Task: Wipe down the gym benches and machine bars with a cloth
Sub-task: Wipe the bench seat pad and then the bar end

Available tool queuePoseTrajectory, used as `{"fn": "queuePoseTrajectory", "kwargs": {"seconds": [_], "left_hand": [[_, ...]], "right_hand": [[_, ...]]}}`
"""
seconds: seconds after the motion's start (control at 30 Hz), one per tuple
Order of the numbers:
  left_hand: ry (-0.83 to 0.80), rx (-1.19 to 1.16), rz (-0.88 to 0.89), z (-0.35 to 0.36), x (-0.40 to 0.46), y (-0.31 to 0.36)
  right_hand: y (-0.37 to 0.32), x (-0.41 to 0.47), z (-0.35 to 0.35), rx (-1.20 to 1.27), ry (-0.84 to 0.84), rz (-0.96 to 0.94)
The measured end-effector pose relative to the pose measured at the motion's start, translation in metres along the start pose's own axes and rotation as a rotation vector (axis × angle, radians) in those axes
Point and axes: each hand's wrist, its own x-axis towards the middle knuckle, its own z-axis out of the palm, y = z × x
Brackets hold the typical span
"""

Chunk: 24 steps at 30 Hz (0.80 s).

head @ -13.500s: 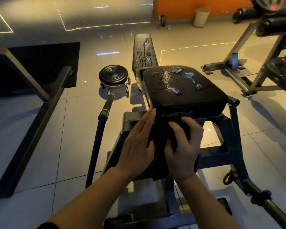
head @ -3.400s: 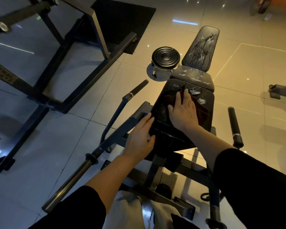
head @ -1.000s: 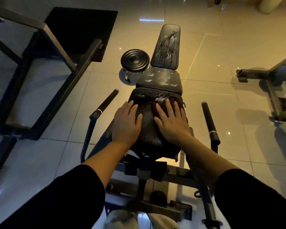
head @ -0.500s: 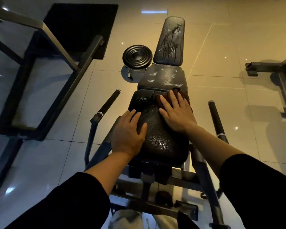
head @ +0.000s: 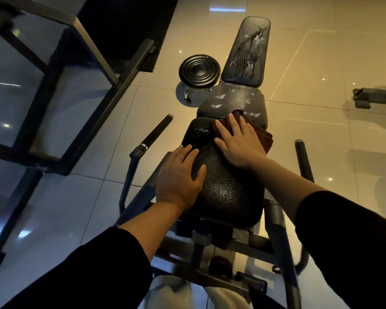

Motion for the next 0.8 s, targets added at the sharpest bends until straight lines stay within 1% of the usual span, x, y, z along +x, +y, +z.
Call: {"fn": "queuePoseTrajectory", "kwargs": {"seconds": [0.07,0.17,0.2,0.27,0.37,0.43,0.5,0.6,0.7,0.8], "left_hand": [[-0.008,0.000,0.000,0.000,-0.002,-0.001],[-0.014,-0.028,-0.003,0.001,-0.002,-0.002],[-0.012,-0.035,-0.006,0.001,-0.002,-0.002],[-0.005,-0.037,-0.013,0.002,-0.003,-0.003],[0.010,-0.040,-0.013,0.003,-0.003,-0.003],[0.028,-0.048,-0.014,0.004,-0.004,-0.004],[0.036,-0.052,-0.009,0.003,-0.003,-0.003],[0.028,-0.056,-0.013,0.000,-0.002,-0.002],[0.021,-0.076,-0.018,-0.001,-0.004,-0.002],[0.039,-0.090,-0.021,0.001,-0.004,-0.003]], "right_hand": [[-0.005,-0.015,0.003,0.006,0.002,-0.073],[0.004,-0.053,0.007,0.020,0.014,-0.256],[0.009,-0.062,0.008,0.027,0.001,-0.285],[0.019,-0.063,0.006,0.020,-0.002,-0.291],[0.023,-0.034,0.001,0.002,0.009,-0.196],[0.011,-0.006,-0.001,-0.008,-0.011,-0.138],[-0.007,0.013,-0.002,-0.021,-0.016,-0.122],[-0.022,0.012,0.000,-0.001,-0.002,-0.166],[-0.007,-0.017,0.003,0.021,-0.026,-0.293],[0.012,-0.028,0.000,0.031,-0.048,-0.303]]}}
